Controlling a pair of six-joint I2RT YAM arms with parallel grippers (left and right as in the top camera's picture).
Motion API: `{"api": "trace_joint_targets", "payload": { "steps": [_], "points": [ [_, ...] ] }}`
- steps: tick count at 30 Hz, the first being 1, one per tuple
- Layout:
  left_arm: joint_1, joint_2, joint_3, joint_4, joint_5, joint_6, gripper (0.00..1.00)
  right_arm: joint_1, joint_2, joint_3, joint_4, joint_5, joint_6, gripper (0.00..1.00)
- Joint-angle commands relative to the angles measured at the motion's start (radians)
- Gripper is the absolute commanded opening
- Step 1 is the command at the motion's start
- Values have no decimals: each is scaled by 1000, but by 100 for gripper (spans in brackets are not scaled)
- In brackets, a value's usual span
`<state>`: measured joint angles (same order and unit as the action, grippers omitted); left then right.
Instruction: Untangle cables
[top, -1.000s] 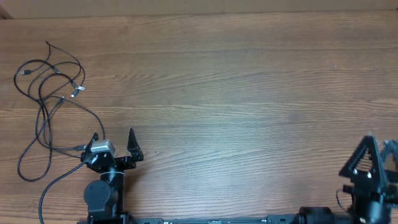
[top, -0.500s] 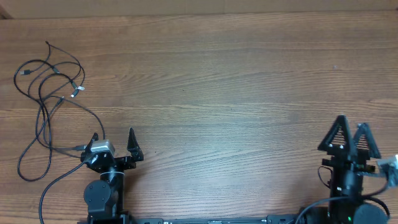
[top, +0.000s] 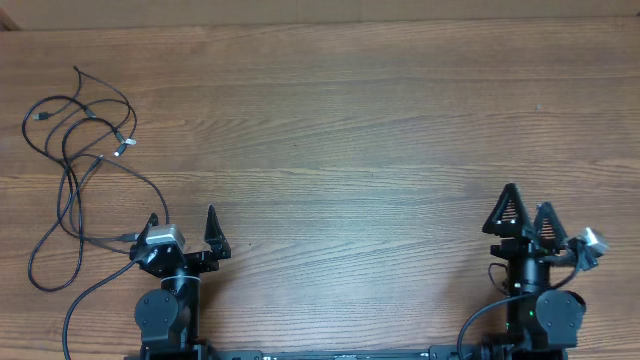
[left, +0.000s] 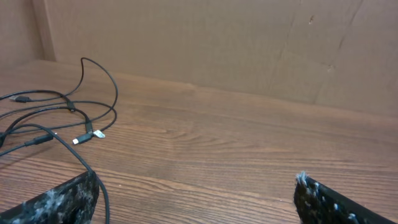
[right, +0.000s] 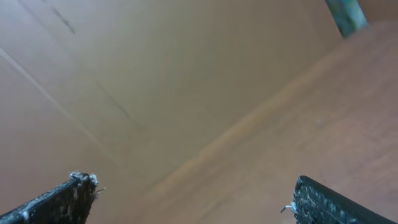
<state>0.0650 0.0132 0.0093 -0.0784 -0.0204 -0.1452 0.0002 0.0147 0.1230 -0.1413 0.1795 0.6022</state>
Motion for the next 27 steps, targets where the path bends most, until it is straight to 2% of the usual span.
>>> {"api": "trace_joint_targets", "payload": {
  "steps": [1, 20, 27],
  "points": [
    [-6, -9, -5, 4, -13, 26, 100, 0, -12, -32, -3, -5, -1, 100],
    [-6, -9, -5, 3, -13, 26, 100, 21, -12, -77, -13, -5, -1, 100],
    [-6, -9, -5, 3, -13, 26, 99, 99, -12, -77, -13, -5, -1, 100]
  ]
}}
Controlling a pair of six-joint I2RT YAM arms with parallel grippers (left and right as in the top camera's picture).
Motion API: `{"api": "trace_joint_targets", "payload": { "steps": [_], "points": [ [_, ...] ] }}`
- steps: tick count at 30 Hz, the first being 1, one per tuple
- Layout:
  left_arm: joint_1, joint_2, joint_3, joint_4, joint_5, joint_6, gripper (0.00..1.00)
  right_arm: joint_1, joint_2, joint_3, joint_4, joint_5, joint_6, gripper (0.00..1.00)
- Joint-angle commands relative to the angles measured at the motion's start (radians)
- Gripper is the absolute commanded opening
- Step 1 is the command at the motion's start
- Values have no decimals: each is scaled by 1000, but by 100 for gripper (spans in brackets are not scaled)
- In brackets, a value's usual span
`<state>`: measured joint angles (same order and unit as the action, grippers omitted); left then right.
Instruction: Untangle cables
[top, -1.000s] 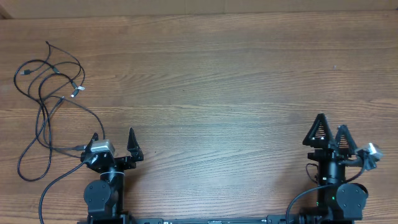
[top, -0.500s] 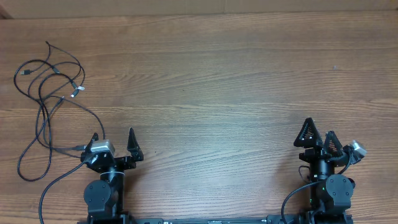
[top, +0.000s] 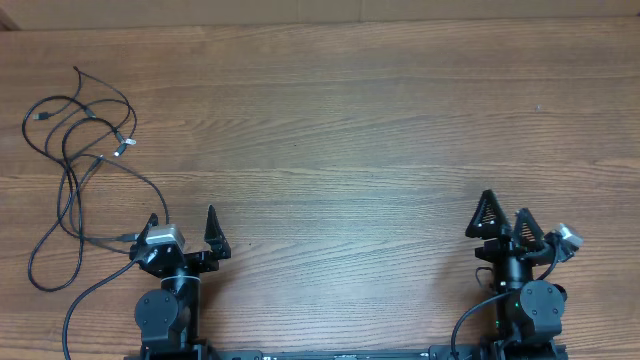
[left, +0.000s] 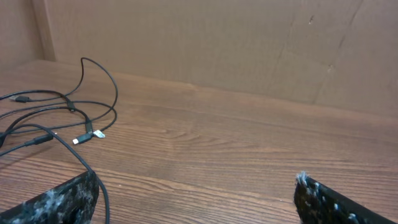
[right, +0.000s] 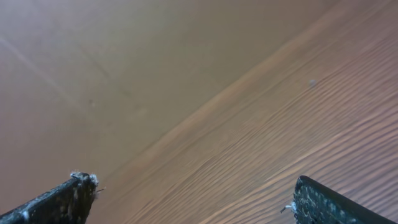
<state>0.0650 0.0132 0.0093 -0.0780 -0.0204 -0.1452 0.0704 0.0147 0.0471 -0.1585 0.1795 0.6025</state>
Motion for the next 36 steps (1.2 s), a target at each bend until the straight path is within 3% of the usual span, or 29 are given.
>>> {"api": "trace_joint_targets", "payload": {
  "steps": [1, 28, 36],
  "points": [
    [-6, -9, -5, 3, -13, 26, 100, 38, -12, -1, 4, -5, -2, 100],
    [-7, -9, -5, 3, -13, 26, 99, 43, -12, -2, 8, 34, -3, 100],
    [-6, -9, -5, 3, -13, 26, 99, 92, -12, -2, 7, 15, -442, 100]
  ]
}}
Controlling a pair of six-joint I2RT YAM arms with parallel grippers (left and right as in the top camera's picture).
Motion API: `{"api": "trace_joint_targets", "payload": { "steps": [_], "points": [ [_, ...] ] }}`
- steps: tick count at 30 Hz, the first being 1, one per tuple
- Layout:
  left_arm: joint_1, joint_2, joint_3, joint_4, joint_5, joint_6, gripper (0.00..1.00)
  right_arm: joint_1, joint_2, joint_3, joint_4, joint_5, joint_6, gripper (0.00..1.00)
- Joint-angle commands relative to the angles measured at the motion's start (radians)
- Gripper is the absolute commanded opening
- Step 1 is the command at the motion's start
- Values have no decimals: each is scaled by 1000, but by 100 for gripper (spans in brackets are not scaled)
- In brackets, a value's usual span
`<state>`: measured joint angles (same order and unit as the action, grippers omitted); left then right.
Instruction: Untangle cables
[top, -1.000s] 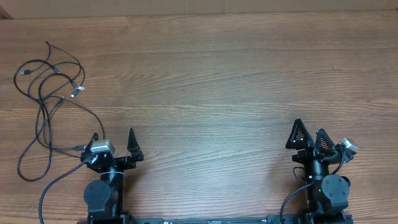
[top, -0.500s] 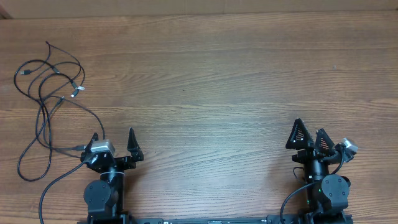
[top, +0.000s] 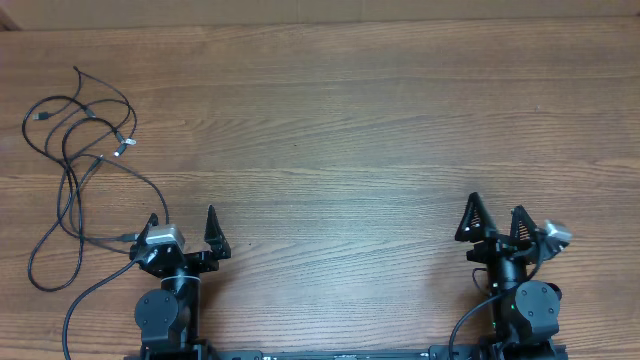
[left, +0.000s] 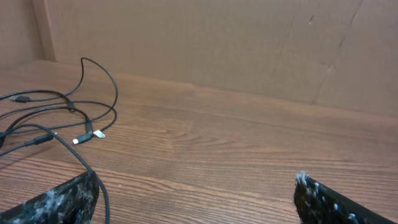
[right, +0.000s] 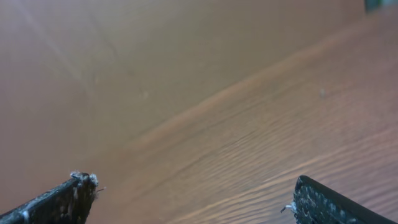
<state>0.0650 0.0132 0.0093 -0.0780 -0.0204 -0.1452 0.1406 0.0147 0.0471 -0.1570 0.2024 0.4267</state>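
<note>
A tangle of thin black cables (top: 80, 150) with small white plugs lies at the table's far left, also seen in the left wrist view as cables (left: 68, 112). One strand runs down past the left finger of my left gripper (top: 183, 222), which stands open near the front edge with nothing between its fingers. My right gripper (top: 491, 217) is open at the front right, far from the cables, over bare wood. The right wrist view is blurred and holds no cable.
The wooden table (top: 360, 130) stretches between the two arms. A brown cardboard wall (left: 217, 43) stands along the table's far side. A cable from the left arm's base trails off the front left corner.
My right gripper has shifted a little to the left and nearer the front edge, and turned. The left gripper and the cables have not moved.
The left gripper stayed open beside the cable strand throughout. The right gripper stood open at the front right, then a little further left, and now further left again, its view swinging over bare table and wall.
</note>
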Motion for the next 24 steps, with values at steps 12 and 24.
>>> {"api": "trace_joint_targets", "payload": {
  "steps": [12, 24],
  "points": [
    [-6, -9, -5, 3, -13, 26, 100, 23, -12, -3, -2, -107, -473, 100],
    [-6, -9, -5, 3, -13, 26, 100, 23, -12, -3, -2, -107, -473, 100]
  ]
}}
